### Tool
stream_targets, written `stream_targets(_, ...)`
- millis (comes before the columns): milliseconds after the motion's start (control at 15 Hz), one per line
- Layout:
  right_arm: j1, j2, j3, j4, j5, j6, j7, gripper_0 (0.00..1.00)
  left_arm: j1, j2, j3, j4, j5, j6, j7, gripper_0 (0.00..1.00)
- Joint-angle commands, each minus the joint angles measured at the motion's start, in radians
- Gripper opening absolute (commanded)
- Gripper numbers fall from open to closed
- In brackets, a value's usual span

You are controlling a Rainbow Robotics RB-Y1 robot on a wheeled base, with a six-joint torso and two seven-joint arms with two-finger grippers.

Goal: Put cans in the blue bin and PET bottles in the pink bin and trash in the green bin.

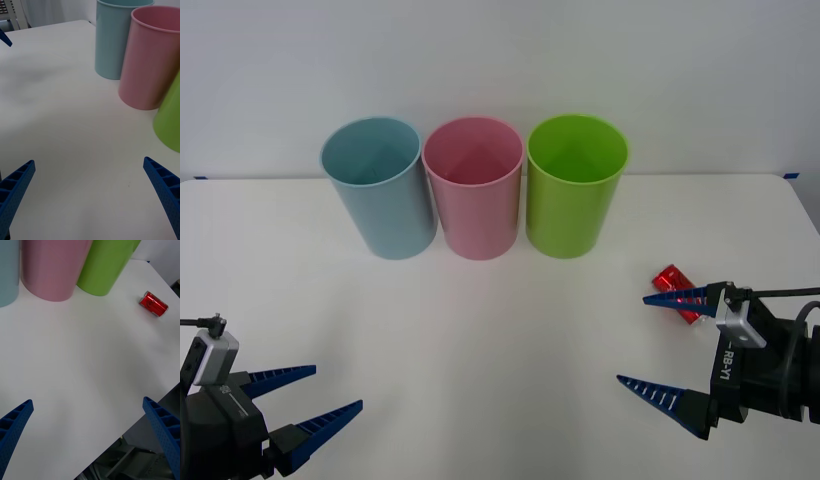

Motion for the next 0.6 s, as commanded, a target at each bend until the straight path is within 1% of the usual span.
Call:
stream_targets(67,0.0,0.0,0.0,0.0,0.0,0.0,0.0,1.0,0.0,0.0,0.0,0.0,0.0,0.0,0.0,1.0)
stream_targets(200,0.0,0.0,0.0,0.0,0.0,0.0,0.0,1.0,0.0,0.0,0.0,0.0,0.0,0.0,0.0,1.0)
stream_targets(267,-0.002,0.028,-0.002,-0.008,-0.026,-0.003,0.003,1.0,0.0,0.0,0.0,0.0,0.0,0.0,0.0,1.0)
stream_targets(333,-0.002,0.025,-0.029,-0.028,-0.058,-0.015,0.003,1.0,0.0,0.0,0.0,0.0,0.0,0.0,0.0,1.0)
stream_targets(467,0.008,0.017,-0.075,-0.048,-0.086,-0.017,-0.003,1.0,0.0,0.0,0.0,0.0,0.0,0.0,0.0,1.0)
stream_targets(600,0.011,-0.006,-0.123,-0.048,-0.11,-0.017,-0.008,1.0,0.0,0.0,0.0,0.0,0.0,0.0,0.0,1.0)
